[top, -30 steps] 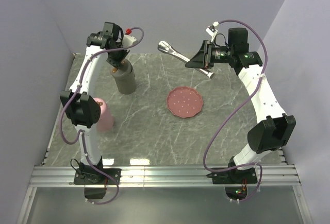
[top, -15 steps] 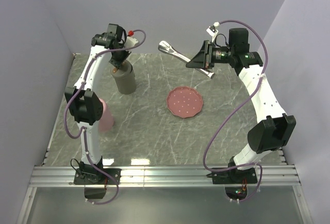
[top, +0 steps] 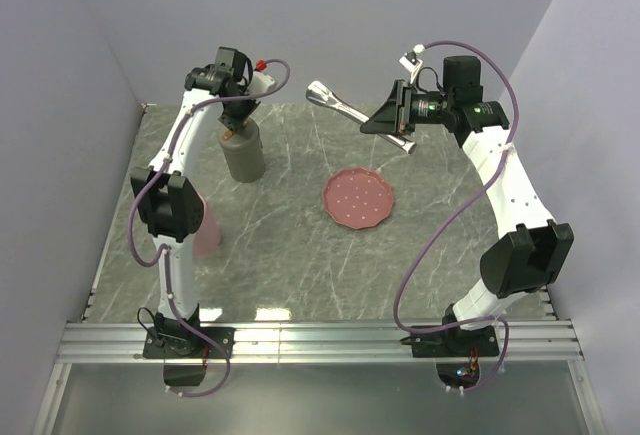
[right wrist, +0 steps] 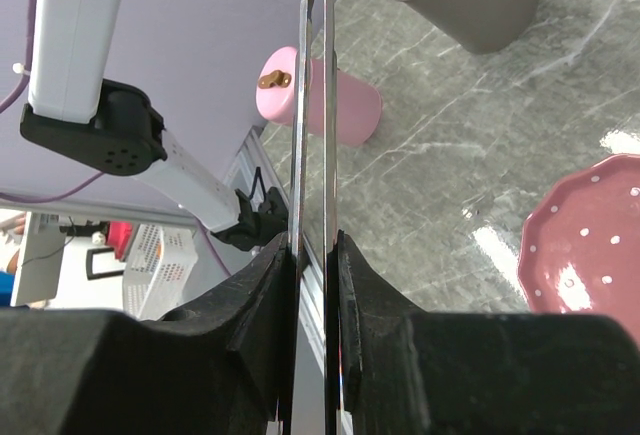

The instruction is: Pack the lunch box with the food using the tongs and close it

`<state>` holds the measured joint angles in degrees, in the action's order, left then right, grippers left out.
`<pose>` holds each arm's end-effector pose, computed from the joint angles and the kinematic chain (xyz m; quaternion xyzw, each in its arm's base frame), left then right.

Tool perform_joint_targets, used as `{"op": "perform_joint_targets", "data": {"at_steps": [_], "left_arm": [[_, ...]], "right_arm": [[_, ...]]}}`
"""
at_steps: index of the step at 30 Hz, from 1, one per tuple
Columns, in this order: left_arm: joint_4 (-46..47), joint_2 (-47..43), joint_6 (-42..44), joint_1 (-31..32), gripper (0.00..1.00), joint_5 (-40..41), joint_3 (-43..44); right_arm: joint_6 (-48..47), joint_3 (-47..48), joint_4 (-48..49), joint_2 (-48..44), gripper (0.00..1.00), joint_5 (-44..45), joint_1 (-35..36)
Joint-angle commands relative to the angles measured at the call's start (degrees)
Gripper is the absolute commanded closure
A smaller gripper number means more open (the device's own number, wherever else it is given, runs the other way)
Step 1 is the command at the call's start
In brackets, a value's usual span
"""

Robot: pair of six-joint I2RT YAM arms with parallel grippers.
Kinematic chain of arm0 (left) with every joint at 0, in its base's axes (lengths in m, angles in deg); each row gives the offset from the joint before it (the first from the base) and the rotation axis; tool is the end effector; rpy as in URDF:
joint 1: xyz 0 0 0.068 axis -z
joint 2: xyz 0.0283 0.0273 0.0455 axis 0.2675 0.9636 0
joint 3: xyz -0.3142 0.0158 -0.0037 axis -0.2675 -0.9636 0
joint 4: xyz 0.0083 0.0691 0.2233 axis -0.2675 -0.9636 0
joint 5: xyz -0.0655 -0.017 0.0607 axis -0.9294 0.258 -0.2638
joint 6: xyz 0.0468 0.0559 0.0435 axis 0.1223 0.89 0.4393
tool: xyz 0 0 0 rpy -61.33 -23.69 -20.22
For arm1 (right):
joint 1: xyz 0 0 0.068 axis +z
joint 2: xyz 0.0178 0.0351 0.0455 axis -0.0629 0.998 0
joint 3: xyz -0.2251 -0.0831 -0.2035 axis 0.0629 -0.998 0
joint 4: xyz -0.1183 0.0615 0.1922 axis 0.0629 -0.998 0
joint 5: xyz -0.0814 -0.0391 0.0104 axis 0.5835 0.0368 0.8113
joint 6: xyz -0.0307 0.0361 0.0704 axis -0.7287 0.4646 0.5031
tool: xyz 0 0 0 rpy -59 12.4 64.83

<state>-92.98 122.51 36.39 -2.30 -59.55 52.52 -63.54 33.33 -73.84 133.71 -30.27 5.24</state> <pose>0.4560 -0.1027 0.3351 0.3216 0.9046 0.0611 0.2729 0.3228 0.1162 0.4428 -0.1751 0.7687 0.5343 0.3049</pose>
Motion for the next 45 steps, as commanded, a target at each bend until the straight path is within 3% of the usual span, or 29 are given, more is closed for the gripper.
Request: {"op": "perform_joint_targets", "data": {"at_steps": [1, 5, 12, 18, 20, 22, 30, 36, 45], "left_arm": [[3.3, 0.1, 0.2, 0.3, 0.73, -0.1, 1.8], [4.8, -0.5, -0.3, 0.3, 0.65, -0.8, 0.7], [7.6, -3.9, -2.0, 0.1, 0.60, -2.8, -3.0], [10.6, -9.8, -4.1, -2.9, 0.52, -12.0, -6.9], [11.8, -13.0, -5.0, -4.7, 0.44, -16.6, -8.3], [14.2, -15.3, -6.2, -7.0, 0.42, -20.6, -11.2], [27.9, -25.0, -7.8, -11.5, 0.44, -32.9, -29.4], [48.8, -31.1, -7.3, -12.9, 0.46, -38.8, -45.7], [52.0, -27.9, -2.3, -13.0, 0.46, -42.3, -46.9]], "right_arm": [[-0.1, 0.2, 1.6, -1.0, 0.71, -1.7, -0.4], [-0.1, 0.1, 1.7, -1.0, 0.71, -1.8, -0.4], [-0.5, 0.2, 1.4, -1.1, 0.71, -2.0, -0.5], [-0.9, 0.2, 0.7, -1.0, 0.71, -2.5, -0.4], [-0.9, 0.2, 0.6, -1.0, 0.71, -2.6, -0.5], [-1.0, 0.1, 0.7, -1.1, 0.71, -2.7, -0.5], [-0.6, 0.1, 1.4, -1.1, 0.72, -2.7, -0.5], [-1.3, -0.2, 0.8, -1.1, 0.72, -2.6, -0.5], [-2.0, -0.5, 0.0, -1.0, 0.72, -2.9, -0.8]]}}
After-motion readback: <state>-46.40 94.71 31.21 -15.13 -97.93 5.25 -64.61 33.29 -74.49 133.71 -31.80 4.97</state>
